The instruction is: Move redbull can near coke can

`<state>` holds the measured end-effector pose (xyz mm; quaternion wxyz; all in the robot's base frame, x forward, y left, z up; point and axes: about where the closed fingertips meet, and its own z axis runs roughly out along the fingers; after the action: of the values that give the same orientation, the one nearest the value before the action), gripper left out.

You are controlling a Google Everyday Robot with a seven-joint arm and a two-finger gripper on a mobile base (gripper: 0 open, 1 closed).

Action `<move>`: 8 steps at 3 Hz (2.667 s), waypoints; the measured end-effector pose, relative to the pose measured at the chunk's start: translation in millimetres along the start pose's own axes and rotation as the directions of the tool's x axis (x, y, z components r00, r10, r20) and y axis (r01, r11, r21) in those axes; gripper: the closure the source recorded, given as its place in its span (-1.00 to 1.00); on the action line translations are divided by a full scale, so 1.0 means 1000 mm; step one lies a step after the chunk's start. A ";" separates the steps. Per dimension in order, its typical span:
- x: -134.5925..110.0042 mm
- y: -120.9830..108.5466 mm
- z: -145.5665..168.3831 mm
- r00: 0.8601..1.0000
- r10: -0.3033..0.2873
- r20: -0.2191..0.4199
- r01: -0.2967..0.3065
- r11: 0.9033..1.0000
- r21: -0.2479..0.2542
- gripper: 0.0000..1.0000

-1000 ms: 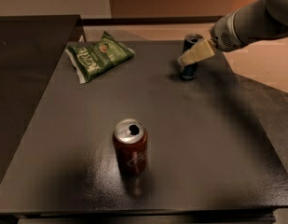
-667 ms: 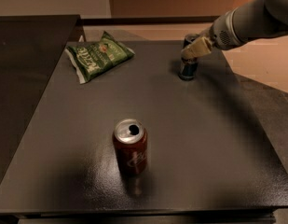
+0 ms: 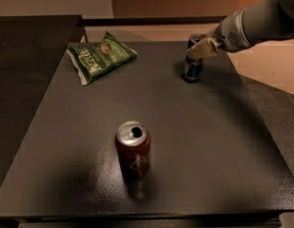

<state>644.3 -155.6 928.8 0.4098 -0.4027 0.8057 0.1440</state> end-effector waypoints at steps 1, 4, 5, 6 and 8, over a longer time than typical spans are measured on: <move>-0.007 0.030 -0.022 0.999 -0.034 0.021 0.035 0.996 -0.082 1.00; 0.005 0.158 -0.088 0.983 -0.178 0.044 0.182 0.913 -0.366 1.00; 0.012 0.192 -0.095 0.970 -0.235 0.068 0.241 0.876 -0.418 1.00; 0.019 0.221 -0.095 0.949 -0.303 0.085 0.308 0.841 -0.444 1.00; 0.033 0.252 -0.088 0.919 -0.383 0.093 0.380 0.798 -0.468 1.00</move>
Offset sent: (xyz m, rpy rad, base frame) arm -0.1397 0.0278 0.0427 0.0235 0.0754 0.3284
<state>392.3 -62.7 933.3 0.3158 -0.6453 0.6487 0.2512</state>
